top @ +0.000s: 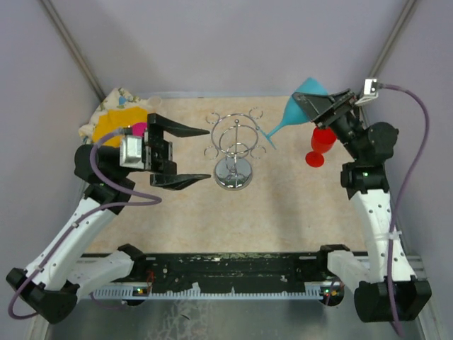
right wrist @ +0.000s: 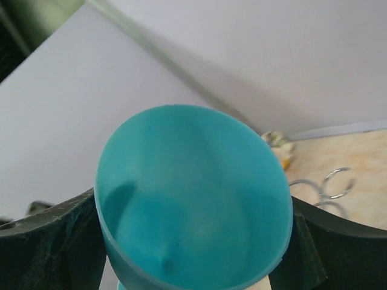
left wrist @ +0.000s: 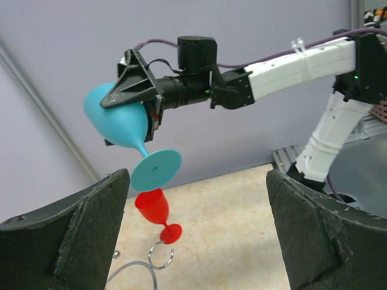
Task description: Take the wine glass off the wine glass rack
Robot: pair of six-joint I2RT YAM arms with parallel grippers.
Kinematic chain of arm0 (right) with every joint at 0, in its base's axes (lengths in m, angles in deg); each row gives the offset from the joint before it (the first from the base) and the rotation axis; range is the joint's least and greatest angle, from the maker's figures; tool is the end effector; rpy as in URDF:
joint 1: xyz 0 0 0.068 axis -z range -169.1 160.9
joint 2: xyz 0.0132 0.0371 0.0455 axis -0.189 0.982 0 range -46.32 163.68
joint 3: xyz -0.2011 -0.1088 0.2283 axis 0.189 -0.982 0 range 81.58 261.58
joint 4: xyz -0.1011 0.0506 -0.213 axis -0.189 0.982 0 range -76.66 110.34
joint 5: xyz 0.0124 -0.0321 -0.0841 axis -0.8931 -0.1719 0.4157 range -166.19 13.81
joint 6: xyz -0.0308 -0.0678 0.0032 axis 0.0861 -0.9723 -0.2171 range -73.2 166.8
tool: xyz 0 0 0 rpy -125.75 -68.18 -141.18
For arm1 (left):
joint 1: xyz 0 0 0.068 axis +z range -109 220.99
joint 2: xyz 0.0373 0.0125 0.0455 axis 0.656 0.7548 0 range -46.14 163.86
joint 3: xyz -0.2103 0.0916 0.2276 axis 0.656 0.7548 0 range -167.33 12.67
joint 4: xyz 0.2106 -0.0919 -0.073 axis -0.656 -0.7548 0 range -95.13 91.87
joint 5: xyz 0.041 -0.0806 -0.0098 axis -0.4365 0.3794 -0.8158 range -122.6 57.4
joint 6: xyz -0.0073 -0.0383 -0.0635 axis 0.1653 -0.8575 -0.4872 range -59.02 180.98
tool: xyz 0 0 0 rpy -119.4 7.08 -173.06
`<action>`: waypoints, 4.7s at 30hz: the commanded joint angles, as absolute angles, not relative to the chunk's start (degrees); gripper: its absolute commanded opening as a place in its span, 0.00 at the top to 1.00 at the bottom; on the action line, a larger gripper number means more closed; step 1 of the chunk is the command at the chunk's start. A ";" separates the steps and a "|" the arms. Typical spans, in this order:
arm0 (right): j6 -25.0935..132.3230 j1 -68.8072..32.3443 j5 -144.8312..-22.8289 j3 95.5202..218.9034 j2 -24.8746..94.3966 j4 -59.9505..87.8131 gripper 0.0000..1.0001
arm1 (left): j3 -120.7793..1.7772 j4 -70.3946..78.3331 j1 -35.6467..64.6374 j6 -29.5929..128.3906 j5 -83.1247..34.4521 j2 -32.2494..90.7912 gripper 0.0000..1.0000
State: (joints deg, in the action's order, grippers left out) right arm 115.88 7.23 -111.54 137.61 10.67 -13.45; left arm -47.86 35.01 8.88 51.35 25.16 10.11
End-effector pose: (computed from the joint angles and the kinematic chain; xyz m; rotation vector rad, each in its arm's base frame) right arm 0.1819 0.0480 0.4890 0.1349 1.3346 1.4379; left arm 0.0971 -0.1235 0.5178 1.1333 0.6703 -1.0864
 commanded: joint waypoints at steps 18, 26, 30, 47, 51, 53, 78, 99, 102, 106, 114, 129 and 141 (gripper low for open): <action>66.22 1.85 -62.01 148.20 16.46 23.77 0.27 | -49.63 17.95 8.74 62.84 16.01 6.84 0.00; 56.67 -12.92 -34.34 136.55 14.85 13.85 0.27 | -48.27 18.45 8.70 62.96 13.58 6.07 0.00; 54.51 -15.15 -27.80 129.40 15.41 6.37 0.28 | -48.06 18.65 8.74 62.50 13.01 6.11 0.00; 39.65 -21.44 -18.31 107.97 29.61 -41.66 0.34 | -46.92 19.71 8.74 61.66 10.13 6.48 0.00; 39.90 -21.45 -18.86 106.94 30.36 -43.68 0.34 | -46.92 19.77 8.74 61.55 9.85 6.89 0.00; 40.50 -21.45 -19.14 106.74 31.22 -43.95 0.34 | -46.84 20.02 8.74 61.27 9.90 7.04 0.00; 42.29 -21.80 -22.48 111.51 37.48 -38.75 0.21 | -46.59 18.98 8.74 62.42 7.26 6.00 0.00; 42.67 -21.80 -21.36 112.45 38.14 -37.64 0.10 | -46.38 18.65 8.74 63.18 5.50 4.81 0.00; 42.67 -21.80 -21.34 112.49 38.13 -37.64 0.09 | -46.40 18.65 8.74 63.20 5.46 4.74 0.00; 42.66 -21.80 -21.34 112.59 38.14 -37.40 0.07 | -46.31 18.65 8.74 63.25 5.35 4.70 0.00; 42.76 -21.80 -20.45 111.49 37.24 -38.01 0.01 | -46.27 18.48 8.74 63.20 5.03 4.54 0.00; 43.91 -21.80 -17.54 109.76 19.34 -24.06 0.01 | -46.55 17.77 8.73 62.12 3.23 5.25 0.00; 46.39 -21.81 -19.60 113.50 7.57 -9.04 0.01 | -46.76 16.77 8.74 61.40 0.64 5.63 0.00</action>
State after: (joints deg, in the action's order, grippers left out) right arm 44.19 -21.35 -19.87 109.63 9.12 -15.66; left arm -46.51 17.35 8.88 61.97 2.28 5.72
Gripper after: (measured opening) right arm 0.992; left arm 0.998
